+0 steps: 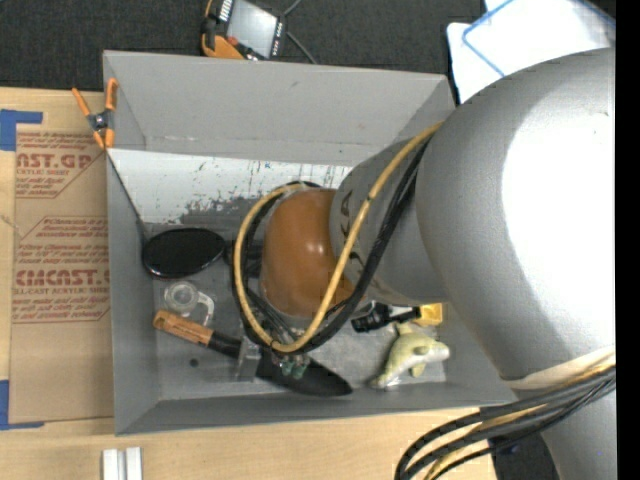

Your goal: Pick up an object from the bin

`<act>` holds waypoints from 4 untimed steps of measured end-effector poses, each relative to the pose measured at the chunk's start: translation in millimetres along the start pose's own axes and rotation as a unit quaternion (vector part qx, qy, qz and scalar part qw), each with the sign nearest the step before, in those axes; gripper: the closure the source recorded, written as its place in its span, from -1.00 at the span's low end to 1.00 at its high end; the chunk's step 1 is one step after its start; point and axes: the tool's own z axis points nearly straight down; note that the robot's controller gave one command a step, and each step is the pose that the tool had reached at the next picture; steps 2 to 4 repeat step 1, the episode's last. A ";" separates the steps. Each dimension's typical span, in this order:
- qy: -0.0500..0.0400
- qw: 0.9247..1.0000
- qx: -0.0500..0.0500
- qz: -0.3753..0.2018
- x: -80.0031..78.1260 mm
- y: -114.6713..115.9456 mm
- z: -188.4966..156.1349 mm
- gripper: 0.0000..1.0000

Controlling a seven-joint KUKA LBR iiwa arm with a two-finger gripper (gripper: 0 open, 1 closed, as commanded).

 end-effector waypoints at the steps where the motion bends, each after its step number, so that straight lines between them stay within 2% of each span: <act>1: -0.001 1.000 -0.001 -0.001 -1.2 1.8 -93.1 1.00; 4: -0.001 1.000 -0.001 -0.001 -1.2 1.8 -93.1 1.00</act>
Offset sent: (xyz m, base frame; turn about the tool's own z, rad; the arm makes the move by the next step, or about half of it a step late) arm -0.0025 -0.0007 0.0802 -0.0003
